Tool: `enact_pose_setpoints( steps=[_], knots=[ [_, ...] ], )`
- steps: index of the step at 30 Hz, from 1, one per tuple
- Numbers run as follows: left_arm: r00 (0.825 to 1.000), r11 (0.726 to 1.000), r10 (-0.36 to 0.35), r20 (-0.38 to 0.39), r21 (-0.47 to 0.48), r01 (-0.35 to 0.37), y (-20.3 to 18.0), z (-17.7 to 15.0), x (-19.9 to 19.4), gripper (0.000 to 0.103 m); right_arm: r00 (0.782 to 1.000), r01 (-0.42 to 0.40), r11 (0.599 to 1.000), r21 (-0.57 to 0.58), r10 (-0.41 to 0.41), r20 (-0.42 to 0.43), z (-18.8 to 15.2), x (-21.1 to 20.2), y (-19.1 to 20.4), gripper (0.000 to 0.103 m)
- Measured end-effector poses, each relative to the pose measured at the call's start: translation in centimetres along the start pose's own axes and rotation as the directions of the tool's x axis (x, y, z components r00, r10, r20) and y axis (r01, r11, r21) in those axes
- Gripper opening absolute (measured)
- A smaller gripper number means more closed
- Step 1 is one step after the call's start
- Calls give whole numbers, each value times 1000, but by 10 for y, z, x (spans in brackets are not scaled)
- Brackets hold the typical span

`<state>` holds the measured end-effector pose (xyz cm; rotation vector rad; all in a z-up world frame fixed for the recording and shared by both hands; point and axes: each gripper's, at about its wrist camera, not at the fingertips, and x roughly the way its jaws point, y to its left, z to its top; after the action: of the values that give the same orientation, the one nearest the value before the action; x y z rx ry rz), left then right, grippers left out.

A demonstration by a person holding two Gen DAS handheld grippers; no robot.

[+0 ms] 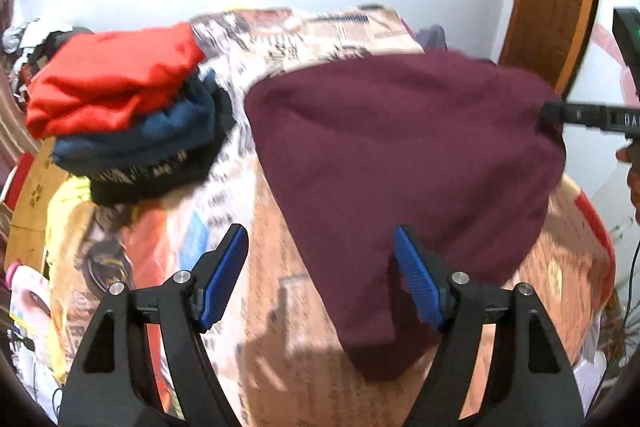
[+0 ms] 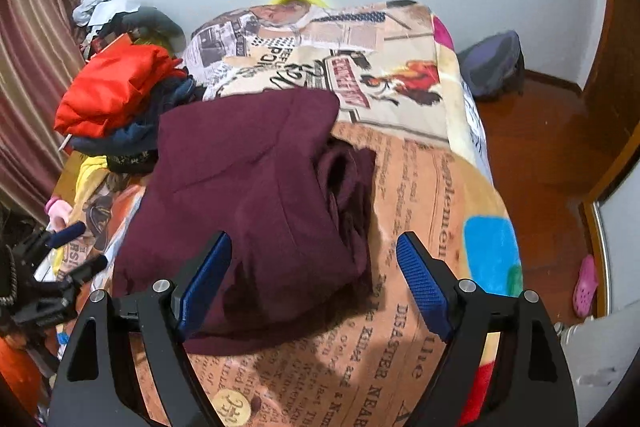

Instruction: Fold large clothes

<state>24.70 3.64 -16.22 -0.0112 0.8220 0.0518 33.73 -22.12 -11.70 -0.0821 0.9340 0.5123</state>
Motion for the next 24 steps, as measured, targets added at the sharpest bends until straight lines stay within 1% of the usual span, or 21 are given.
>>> enact_pose_setpoints(
  steps=[5, 7, 9, 11, 13, 14, 15, 16, 17, 18, 19, 20, 22, 23, 24],
  knots=[
    [999, 1000, 13, 41, -26, -12, 13, 23, 5, 75, 1000, -25, 1000, 9, 24, 16, 12, 7, 3, 82],
    [999, 999, 15, 46, -42, -13, 17, 30, 11, 75, 999, -34, 999, 16, 34, 8, 15, 14, 0, 82],
    [999, 998, 5, 37, -68, -2, 22, 34, 20, 75, 999, -40, 999, 25, 40, -18, 16, 22, -6, 82],
    [999, 992, -46, -14, -116, 44, 30, 37, 38, 75, 997, -57, 998, 36, 59, -53, 14, 33, -15, 82],
    [992, 980, -112, -66, -170, 100, 36, 35, 55, 75, 990, -97, 994, 58, 102, -92, 12, 44, -27, 82],
    [984, 970, -150, -94, -209, 128, 40, 33, 65, 75, 984, -130, 988, 88, 140, -115, 11, 50, -34, 82],
    [978, 962, -173, -113, -230, 144, 42, 32, 72, 75, 976, -161, 980, 119, 176, -130, 10, 53, -41, 83],
    [966, 948, -216, -144, -268, 172, 46, 29, 84, 75, 965, -198, 968, 155, 221, -143, 9, 57, -47, 86],
    [956, 935, -245, -159, -298, 190, 48, 26, 92, 75, 950, -236, 951, 200, 269, -160, 8, 64, -56, 88],
    [950, 925, -265, -164, -321, 202, 49, 24, 96, 75, 940, -254, 941, 222, 295, -171, 8, 69, -59, 89],
    [939, 905, -297, -170, -362, 221, 53, 21, 104, 75, 930, -271, 931, 243, 319, -182, 7, 74, -62, 92],
    [934, 895, -313, -171, -382, 230, 55, 20, 108, 75, 923, -283, 925, 254, 334, -190, 7, 77, -63, 95],
    [916, 856, -364, -167, -448, 259, 62, 17, 117, 75, 903, -314, 907, 281, 377, -207, 7, 86, -65, 98],
    [909, 841, -382, -166, -471, 267, 64, 17, 121, 75, 887, -332, 893, 304, 406, -222, 7, 92, -66, 98],
    [904, 831, -394, -167, -486, 272, 65, 16, 124, 76, 876, -343, 883, 319, 424, -230, 7, 95, -67, 98]
  ],
)
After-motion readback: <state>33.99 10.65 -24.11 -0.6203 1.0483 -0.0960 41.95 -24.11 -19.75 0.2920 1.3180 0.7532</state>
